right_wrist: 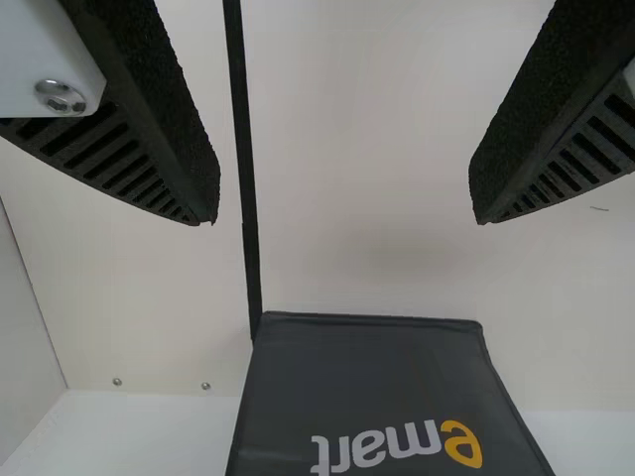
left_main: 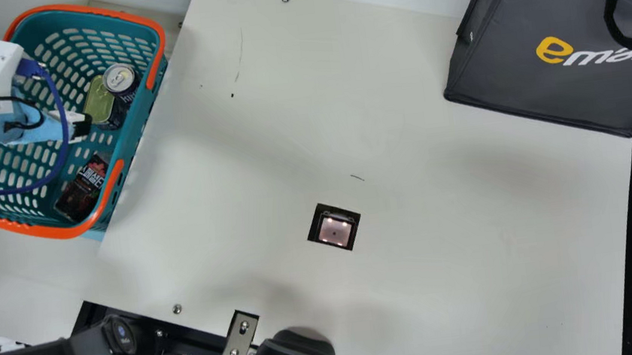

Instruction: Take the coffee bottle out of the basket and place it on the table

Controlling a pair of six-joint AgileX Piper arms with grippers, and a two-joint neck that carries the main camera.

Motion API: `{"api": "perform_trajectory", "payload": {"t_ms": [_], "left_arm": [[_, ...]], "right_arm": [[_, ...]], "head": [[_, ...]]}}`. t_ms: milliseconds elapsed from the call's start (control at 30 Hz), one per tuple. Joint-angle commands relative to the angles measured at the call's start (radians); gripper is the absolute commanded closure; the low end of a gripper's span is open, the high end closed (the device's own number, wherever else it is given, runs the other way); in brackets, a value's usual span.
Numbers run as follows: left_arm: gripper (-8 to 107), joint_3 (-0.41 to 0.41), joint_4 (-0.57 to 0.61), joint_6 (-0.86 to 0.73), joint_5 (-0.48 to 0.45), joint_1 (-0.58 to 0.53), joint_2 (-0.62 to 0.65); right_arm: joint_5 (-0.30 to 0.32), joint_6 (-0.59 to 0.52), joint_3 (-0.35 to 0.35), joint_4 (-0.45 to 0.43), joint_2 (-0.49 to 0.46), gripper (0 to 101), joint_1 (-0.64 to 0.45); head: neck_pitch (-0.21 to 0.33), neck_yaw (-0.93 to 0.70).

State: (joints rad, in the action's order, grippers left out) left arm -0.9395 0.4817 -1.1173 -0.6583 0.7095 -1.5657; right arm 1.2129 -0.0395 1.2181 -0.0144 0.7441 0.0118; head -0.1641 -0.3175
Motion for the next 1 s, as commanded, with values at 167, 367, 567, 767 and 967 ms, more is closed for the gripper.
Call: {"api": "perform_trajectory", "payload": {"t_ms": [167, 367, 567, 767, 967], "left_arm": [[9, 0.013, 0.024, -0.081, 0.042, 0.009, -0.051], [9, 0.025, 0.047, -0.137, 0.079, 0.009, -0.092], [9, 0.041, 0.074, -0.185, 0.118, 0.001, -0.13], [9, 0.05, 0.1, -0.222, 0.157, -0.012, -0.166], [9, 0.055, 0.135, -0.264, 0.192, -0.029, -0.202]], "right_arm": [[0.0, 0.0, 0.0, 0.0, 0.0, 10, 0.0], [0.0, 0.0, 0.0, 0.0, 0.0, 10, 0.0], [0.0, 0.0, 0.0, 0.0, 0.0, 10, 0.0], [0.0, 0.0, 0.0, 0.0, 0.0, 10, 0.0], [0.0, 0.0, 0.0, 0.0, 0.0, 10, 0.0]], "head": [[0.026, -0.004], [0.026, -0.004], [0.026, -0.004], [0.026, -0.004], [0.026, -0.004]]}}
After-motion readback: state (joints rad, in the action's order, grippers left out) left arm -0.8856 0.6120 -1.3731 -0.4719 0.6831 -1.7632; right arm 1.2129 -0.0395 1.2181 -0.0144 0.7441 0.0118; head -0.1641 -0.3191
